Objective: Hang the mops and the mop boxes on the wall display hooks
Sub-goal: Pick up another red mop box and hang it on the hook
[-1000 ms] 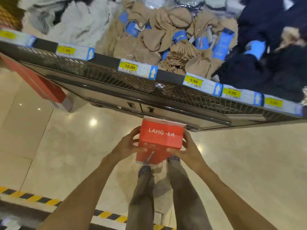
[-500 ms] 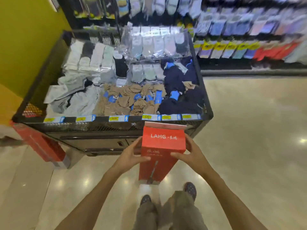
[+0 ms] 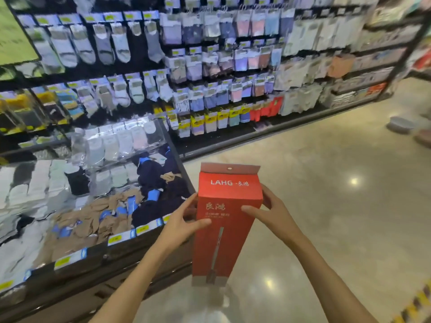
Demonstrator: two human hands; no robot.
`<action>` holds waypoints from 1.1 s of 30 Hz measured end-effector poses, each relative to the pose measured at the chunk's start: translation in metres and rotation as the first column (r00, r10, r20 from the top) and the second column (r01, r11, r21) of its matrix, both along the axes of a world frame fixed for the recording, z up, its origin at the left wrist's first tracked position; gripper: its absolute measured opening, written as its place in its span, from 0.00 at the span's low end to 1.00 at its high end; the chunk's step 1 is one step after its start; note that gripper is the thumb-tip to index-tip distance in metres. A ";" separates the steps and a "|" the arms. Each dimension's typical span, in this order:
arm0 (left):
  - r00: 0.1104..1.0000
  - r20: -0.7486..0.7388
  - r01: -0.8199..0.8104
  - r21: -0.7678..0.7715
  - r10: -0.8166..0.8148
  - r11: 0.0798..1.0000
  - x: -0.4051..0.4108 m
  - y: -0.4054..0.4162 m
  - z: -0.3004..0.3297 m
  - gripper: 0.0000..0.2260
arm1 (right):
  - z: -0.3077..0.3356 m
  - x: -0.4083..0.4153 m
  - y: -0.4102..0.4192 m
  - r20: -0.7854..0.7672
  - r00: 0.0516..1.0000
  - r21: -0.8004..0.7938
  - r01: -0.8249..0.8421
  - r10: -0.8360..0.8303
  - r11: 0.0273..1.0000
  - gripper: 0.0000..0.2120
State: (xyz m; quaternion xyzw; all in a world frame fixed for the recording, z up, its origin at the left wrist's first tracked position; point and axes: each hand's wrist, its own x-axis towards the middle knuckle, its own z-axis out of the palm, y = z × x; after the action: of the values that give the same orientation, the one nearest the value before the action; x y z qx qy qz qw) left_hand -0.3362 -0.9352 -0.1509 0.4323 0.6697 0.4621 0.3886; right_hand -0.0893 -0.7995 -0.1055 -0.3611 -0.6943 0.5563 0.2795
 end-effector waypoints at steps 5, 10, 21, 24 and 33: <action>0.999 0.007 0.032 0.077 -0.033 0.997 0.083 0.101 0.027 0.35 | 0.028 0.086 0.072 -0.039 0.990 0.049 0.135 -0.133 0.990 0.34; 0.992 0.009 0.126 0.131 -0.128 0.983 0.169 0.195 0.051 0.30 | 0.050 0.176 0.138 -0.070 0.964 0.087 0.263 -0.258 0.961 0.32; 0.915 -0.004 0.397 0.199 -0.405 0.896 0.341 0.411 0.086 0.32 | 0.089 0.347 0.264 -0.115 0.813 0.175 0.582 -0.570 0.794 0.31; 0.869 0.021 0.478 0.221 -0.494 0.850 0.384 0.478 0.088 0.32 | 0.092 0.388 0.308 -0.140 0.752 0.170 0.659 -0.644 0.733 0.29; 0.682 0.055 0.690 0.282 -0.729 0.666 0.519 0.691 0.098 0.30 | 0.112 0.500 0.448 -0.172 0.559 0.156 0.828 -0.811 0.538 0.27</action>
State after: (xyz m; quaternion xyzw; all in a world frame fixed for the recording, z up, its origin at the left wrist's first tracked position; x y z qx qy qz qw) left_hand 0.1824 -0.2438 -0.0533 0.6634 0.3529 0.3843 0.5364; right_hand 0.4111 -0.3518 0.0060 -0.5885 -0.4896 0.2943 0.5721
